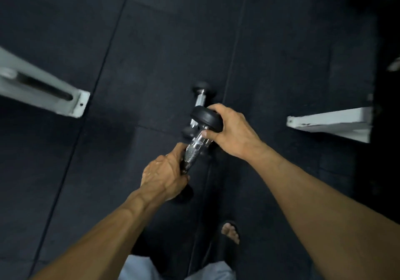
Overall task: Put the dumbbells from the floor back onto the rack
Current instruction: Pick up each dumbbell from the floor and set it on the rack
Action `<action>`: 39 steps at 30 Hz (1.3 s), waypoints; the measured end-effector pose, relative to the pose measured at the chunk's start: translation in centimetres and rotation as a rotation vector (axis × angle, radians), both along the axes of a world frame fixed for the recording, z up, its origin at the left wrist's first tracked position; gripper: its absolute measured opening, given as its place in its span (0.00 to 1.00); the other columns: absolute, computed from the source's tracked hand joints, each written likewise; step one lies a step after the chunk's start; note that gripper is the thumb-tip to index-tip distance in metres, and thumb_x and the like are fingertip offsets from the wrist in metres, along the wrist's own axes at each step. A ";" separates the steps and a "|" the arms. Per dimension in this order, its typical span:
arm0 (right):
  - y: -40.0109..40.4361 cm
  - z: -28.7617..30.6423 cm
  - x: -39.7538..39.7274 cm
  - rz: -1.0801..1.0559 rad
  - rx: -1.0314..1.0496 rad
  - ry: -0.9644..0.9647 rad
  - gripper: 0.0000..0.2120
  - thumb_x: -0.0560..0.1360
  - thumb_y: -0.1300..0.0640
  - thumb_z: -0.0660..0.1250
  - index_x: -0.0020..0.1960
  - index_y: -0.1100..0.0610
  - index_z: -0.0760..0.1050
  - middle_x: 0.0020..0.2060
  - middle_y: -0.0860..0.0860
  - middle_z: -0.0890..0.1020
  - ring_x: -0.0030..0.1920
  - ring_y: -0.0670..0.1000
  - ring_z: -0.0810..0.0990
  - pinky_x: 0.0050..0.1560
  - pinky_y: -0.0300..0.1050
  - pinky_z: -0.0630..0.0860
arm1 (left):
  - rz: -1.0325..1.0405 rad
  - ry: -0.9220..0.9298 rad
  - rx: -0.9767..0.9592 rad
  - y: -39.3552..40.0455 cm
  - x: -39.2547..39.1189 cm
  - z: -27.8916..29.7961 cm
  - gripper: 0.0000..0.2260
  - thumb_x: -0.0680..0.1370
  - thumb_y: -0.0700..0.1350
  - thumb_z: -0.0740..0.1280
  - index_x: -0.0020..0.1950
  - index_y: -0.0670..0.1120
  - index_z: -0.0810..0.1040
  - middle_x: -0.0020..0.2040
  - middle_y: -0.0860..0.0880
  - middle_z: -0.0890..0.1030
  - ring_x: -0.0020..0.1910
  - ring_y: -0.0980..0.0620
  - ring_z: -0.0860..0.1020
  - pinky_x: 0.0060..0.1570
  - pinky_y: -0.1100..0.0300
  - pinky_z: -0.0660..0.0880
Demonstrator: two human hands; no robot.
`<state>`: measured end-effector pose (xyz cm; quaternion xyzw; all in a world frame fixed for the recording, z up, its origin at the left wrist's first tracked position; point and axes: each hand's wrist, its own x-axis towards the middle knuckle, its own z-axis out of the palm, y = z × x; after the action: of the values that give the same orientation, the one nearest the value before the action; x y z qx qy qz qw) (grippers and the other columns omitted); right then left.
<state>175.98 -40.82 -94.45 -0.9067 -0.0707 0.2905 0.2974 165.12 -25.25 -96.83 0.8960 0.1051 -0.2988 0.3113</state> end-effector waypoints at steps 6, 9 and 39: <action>-8.2 15.1 3.9 -0.064 -0.007 -0.106 0.25 0.70 0.50 0.75 0.64 0.47 0.71 0.52 0.49 0.79 0.53 0.51 0.79 0.58 0.53 0.76 | -0.125 -0.120 -0.024 -6.6 5.8 13.9 0.23 0.71 0.48 0.70 0.62 0.58 0.64 0.44 0.53 0.79 0.49 0.45 0.78 0.40 0.56 0.68; -12.5 22.5 5.4 -0.077 -0.021 -0.164 0.23 0.70 0.50 0.75 0.63 0.46 0.71 0.52 0.48 0.79 0.53 0.51 0.78 0.57 0.54 0.76 | -0.172 -0.158 -0.052 -10.4 8.0 20.7 0.23 0.72 0.49 0.71 0.62 0.59 0.64 0.44 0.55 0.77 0.50 0.47 0.77 0.42 0.56 0.68; -41.0 54.3 5.4 -0.734 -0.216 -0.344 0.22 0.69 0.50 0.76 0.60 0.48 0.75 0.51 0.44 0.82 0.53 0.49 0.80 0.57 0.50 0.76 | -0.943 -0.196 -0.308 -38.2 23.6 50.9 0.26 0.67 0.49 0.73 0.63 0.54 0.69 0.48 0.53 0.81 0.52 0.48 0.79 0.53 0.51 0.77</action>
<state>181.41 -81.79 -40.13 -0.9330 0.2394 0.0156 0.2681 188.75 -63.42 -45.96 0.8135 -0.3860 -0.3334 0.2795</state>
